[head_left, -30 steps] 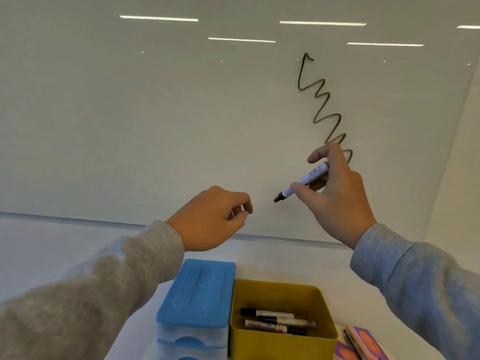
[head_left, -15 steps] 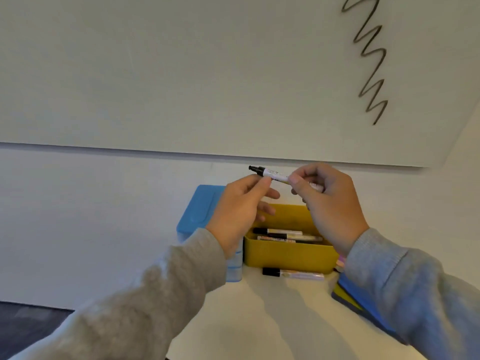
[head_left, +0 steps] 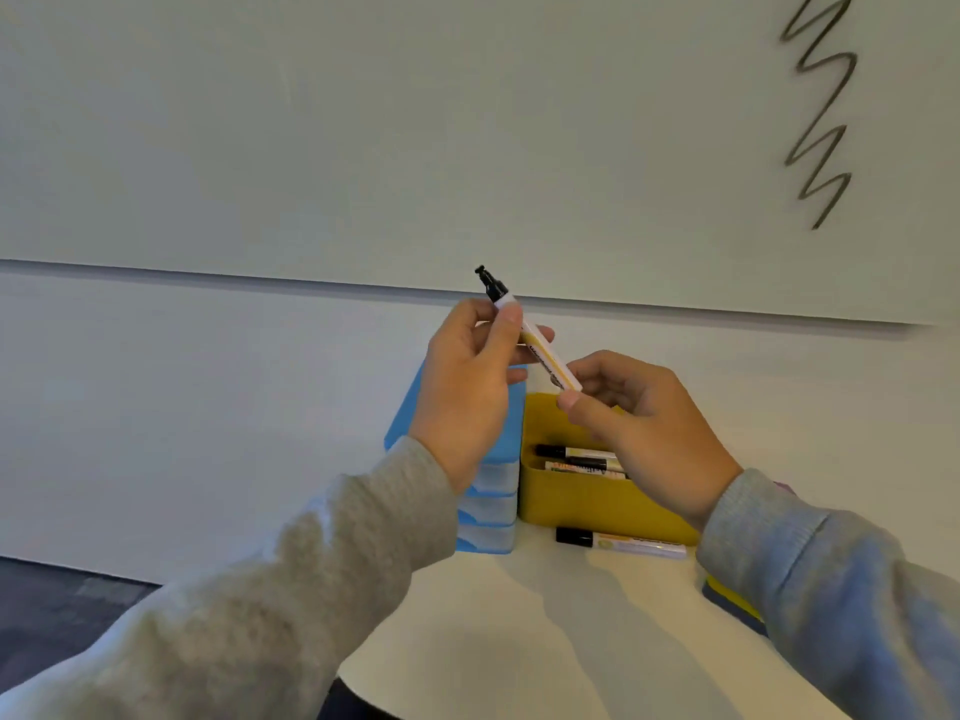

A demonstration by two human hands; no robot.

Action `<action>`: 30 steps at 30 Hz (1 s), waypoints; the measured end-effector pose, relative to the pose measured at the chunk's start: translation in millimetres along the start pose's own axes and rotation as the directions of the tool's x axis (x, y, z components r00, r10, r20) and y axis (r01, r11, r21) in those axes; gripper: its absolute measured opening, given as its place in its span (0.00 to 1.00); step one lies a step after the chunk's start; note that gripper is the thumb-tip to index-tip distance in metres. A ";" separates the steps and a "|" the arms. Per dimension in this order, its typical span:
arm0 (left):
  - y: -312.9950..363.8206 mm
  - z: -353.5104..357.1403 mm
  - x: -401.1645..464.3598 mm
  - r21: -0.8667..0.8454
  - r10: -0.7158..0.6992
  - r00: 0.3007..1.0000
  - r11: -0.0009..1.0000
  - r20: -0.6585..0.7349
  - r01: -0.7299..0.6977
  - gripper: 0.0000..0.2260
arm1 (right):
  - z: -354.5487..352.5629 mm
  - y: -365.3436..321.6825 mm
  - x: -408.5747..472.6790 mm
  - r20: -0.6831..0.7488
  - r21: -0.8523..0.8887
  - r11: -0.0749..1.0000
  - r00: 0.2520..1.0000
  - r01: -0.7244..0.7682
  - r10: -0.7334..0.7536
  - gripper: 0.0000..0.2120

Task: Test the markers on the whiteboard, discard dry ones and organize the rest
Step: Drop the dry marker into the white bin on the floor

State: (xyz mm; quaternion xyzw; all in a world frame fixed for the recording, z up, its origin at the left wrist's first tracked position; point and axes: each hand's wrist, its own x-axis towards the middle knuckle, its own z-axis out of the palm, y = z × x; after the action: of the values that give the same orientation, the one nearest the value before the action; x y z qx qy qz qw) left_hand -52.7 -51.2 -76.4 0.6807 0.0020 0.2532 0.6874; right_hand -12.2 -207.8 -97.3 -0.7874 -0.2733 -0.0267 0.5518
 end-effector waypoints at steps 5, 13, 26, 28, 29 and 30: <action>13.3 -33.5 9.8 0.046 0.082 0.994 0.996 -0.078 -0.078 0.12 | 13.2 -11.6 6.8 0.016 -0.075 0.996 0.998 0.057 -0.056 0.10; 4.9 -108.5 17.6 0.138 0.057 0.968 0.990 -0.242 -0.024 0.13 | 85.9 -49.7 26.4 0.122 -0.169 0.936 0.949 0.307 -0.289 0.15; -153.8 -240.0 -26.5 0.368 -0.216 0.908 0.861 -0.360 0.351 0.04 | 230.9 45.5 -33.9 0.667 -0.413 0.752 0.733 0.513 -0.134 0.17; -186.5 -255.0 -42.8 0.416 -0.305 0.891 0.801 -0.335 0.430 0.03 | 231.7 65.8 -41.3 0.668 -0.432 0.751 0.737 0.499 -0.106 0.19; -203.7 -262.3 -52.5 0.448 -0.355 0.881 0.762 -0.313 0.467 0.03 | 232.4 74.2 -44.9 0.653 -0.439 0.750 0.749 0.494 -0.111 0.20; -218.5 -269.4 -62.1 0.484 -0.402 0.869 0.722 -0.290 0.495 0.04 | 232.1 79.1 -47.1 0.633 -0.442 0.751 0.764 0.490 -0.125 0.19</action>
State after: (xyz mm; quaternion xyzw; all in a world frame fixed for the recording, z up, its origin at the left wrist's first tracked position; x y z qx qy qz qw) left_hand -125.0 190.9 -322.0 0.8025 0.2954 0.1228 0.5036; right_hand -76.1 -40.7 -271.5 -0.8289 -0.5346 0.0305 0.1619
